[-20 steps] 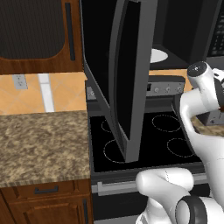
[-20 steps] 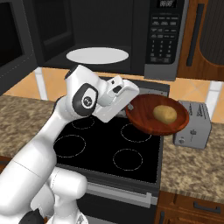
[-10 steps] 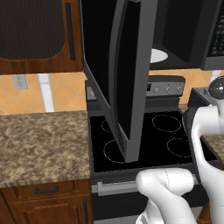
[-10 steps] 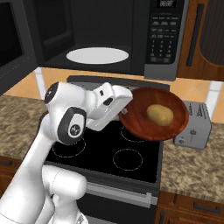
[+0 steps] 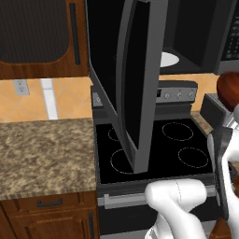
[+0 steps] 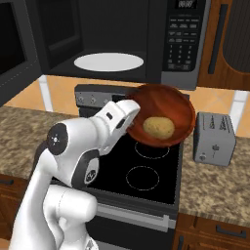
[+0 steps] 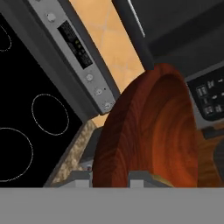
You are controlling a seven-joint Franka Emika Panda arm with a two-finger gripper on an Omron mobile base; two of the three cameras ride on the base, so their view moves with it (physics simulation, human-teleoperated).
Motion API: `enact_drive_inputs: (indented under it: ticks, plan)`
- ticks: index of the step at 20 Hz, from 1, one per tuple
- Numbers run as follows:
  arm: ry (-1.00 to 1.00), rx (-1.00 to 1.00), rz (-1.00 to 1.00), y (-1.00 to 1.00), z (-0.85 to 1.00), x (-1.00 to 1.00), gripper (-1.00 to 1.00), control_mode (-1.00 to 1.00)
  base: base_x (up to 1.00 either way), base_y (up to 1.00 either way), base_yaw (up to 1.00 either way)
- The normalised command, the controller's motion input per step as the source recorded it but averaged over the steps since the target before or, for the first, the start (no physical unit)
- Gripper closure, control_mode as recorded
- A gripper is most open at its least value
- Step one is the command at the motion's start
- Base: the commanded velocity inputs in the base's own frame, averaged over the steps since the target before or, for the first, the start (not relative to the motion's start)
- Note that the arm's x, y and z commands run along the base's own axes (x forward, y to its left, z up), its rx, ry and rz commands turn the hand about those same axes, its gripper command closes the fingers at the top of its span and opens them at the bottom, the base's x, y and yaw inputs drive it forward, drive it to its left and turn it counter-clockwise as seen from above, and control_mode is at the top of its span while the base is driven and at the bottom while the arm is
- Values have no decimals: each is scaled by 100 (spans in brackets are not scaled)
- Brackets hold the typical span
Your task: Pick the potato from the sink and place it in the bowl. Then pick the bowl and place it in the microwave. Then close the microwave door and press the start button.
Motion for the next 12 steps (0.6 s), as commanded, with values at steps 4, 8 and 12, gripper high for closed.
enact_drive_inputs:
  ticks: [4, 8, 12]
  plan:
    - [-4, 0, 32, 10, 60, 0, 100, -100, 0, 0, 0]
    - [-6, 0, 31, 14, 64, 0, 100, -100, 0, 0, 0]
    - [-3, -3, 31, 28, 44, 0, 100, -100, 0, 0, 0]
